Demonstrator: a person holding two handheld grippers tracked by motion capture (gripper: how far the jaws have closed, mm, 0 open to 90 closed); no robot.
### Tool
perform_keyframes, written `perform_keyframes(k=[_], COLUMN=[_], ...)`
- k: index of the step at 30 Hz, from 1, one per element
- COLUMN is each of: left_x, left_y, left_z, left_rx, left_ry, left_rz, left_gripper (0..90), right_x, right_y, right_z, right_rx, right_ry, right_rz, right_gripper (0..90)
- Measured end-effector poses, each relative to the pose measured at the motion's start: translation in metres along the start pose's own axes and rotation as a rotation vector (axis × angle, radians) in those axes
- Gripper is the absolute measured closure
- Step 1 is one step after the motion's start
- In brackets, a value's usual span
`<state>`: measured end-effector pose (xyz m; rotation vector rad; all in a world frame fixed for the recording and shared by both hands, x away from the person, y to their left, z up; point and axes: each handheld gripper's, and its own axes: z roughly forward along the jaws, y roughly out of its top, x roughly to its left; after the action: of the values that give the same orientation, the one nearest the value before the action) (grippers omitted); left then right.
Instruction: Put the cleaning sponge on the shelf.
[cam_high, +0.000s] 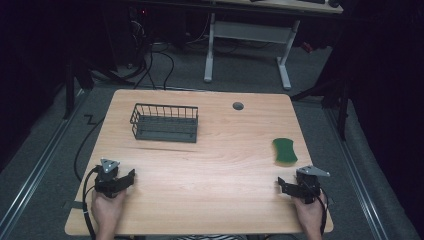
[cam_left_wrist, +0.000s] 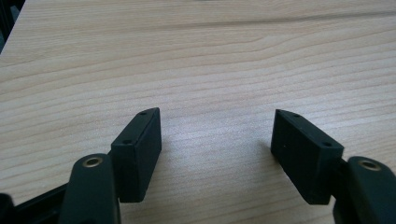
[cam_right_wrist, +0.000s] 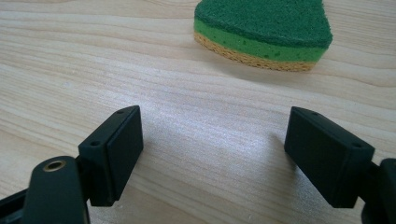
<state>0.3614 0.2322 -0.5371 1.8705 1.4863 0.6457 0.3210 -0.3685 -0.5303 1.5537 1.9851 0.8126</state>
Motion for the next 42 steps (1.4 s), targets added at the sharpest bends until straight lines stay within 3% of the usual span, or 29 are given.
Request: perform_keyframes(k=[4,10,20,26,29,35,37,40,42], left_x=[0.001,0.004,-0.001,-0.001,-0.001,-0.001,0.000,0.001,0.003], left_y=[0.000,-0.001,0.001,0.002,0.005,0.013,0.017,0.024,0.032], left_z=[0.000,-0.001,0.000,0.001,0.003,0.004,0.004,0.004,0.005], left_rx=[0.001,-0.012,0.000,-0.008,0.004,0.018,0.020,0.020,0.014], left_ry=[-0.004,-0.042,-0.009,-0.021,-0.023,-0.033,-0.031,-0.038,-0.040], left_rz=[-0.001,-0.041,-0.001,-0.023,-0.008,0.002,0.008,0.011,0.011], left_gripper=[34.0,33.2,32.8,36.1,37.9,39.7,39.8,40.5,41.7], right_x=[0.000,0.000,0.000,0.000,0.001,0.004,0.007,0.016,0.027], right_y=[0.000,0.000,0.001,0.001,0.001,0.002,0.006,0.015,0.029], right_z=[0.000,0.000,0.000,0.000,-0.003,-0.006,-0.009,-0.012,-0.009], right_rx=[0.000,0.000,0.004,0.003,0.011,0.013,-0.002,-0.023,-0.024], right_ry=[-0.001,-0.002,0.006,0.014,-0.001,0.008,0.017,0.049,0.099], right_rz=[0.001,0.001,0.001,-0.010,0.004,0.018,0.003,-0.019,-0.018], right_gripper=[19.4,19.3,18.0,18.0,29.4,34.3,36.2,39.0,43.6])
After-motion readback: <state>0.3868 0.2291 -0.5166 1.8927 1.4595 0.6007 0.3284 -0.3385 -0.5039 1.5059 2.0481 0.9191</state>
